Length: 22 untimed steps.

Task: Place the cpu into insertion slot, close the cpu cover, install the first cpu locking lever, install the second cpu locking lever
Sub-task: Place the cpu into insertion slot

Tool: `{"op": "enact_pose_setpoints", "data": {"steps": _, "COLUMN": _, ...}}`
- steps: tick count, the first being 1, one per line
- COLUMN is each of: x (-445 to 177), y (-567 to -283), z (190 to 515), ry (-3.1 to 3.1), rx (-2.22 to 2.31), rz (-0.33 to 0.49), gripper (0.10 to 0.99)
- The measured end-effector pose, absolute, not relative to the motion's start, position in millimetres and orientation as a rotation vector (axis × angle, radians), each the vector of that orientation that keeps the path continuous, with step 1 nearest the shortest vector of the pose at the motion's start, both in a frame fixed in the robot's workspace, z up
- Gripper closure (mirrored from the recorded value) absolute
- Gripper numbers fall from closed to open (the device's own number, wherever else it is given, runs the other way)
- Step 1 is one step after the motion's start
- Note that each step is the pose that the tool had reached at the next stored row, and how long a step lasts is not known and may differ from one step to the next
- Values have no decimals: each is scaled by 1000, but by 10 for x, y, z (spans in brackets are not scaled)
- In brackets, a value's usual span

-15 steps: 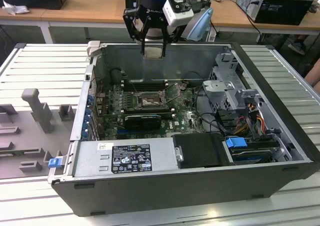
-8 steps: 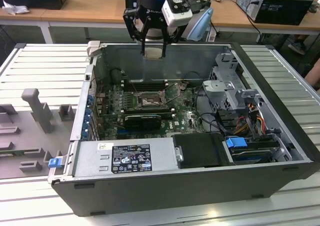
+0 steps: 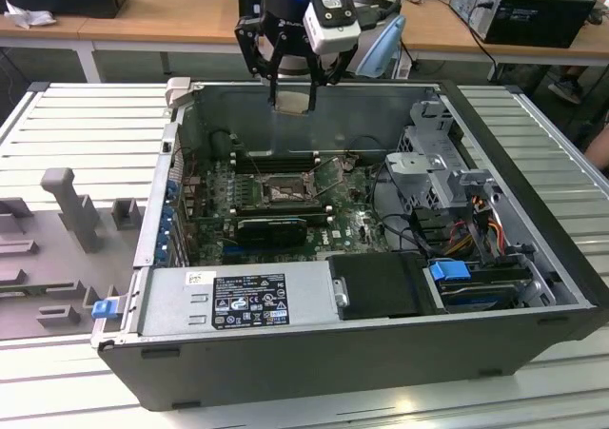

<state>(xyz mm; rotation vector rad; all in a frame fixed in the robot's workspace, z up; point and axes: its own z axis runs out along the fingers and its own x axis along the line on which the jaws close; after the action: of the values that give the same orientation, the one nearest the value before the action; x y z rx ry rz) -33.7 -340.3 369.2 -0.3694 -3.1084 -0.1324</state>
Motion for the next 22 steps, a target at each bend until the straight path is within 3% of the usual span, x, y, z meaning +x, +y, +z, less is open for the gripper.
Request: {"op": "enact_pose_setpoints", "data": {"steps": 22, "x": -337, "y": -3403, "z": 3661, "ry": -3051, "rx": -746, "rz": -131, "gripper": 557}}
